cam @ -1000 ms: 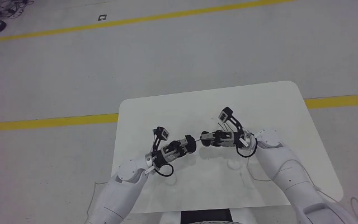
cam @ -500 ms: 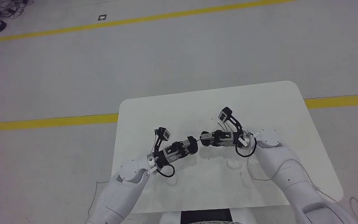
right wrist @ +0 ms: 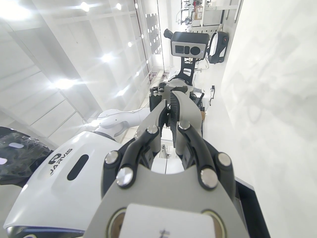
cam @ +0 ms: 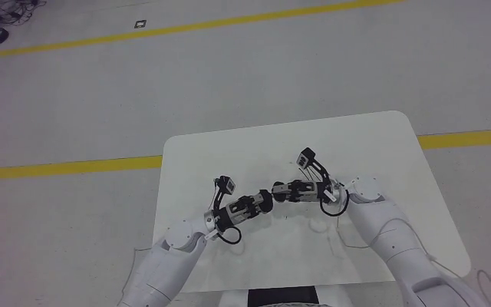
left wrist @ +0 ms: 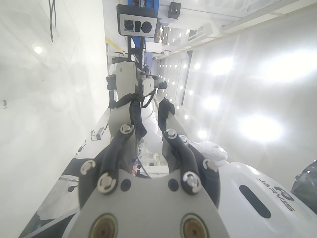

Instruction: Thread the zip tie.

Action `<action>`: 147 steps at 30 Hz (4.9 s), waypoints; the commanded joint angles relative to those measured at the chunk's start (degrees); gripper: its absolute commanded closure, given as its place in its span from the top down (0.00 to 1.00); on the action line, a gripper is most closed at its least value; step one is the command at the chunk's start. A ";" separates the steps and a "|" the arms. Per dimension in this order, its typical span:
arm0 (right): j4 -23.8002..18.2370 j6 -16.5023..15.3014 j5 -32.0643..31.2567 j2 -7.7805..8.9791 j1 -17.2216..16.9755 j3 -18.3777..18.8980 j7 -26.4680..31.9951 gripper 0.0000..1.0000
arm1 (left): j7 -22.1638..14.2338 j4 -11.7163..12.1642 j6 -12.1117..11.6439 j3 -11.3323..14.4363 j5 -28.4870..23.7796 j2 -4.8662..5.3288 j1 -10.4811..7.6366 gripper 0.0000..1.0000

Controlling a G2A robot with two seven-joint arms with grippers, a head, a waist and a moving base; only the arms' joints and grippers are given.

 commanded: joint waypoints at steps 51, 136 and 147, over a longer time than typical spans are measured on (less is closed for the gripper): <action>-2.74 0.00 -2.51 1.52 -2.72 8.74 -1.93 1.00 | 1.48 -5.91 -1.18 -3.54 8.31 0.93 1.87 0.00; -24.05 9.38 -61.82 6.10 0.02 -1.62 -16.53 1.00 | 31.28 -18.16 -1.18 2.41 42.43 5.27 3.54 0.00; -22.89 9.30 -62.00 6.08 1.43 -3.11 -14.76 1.00 | 31.28 -18.16 -1.18 2.41 42.43 5.27 3.54 0.00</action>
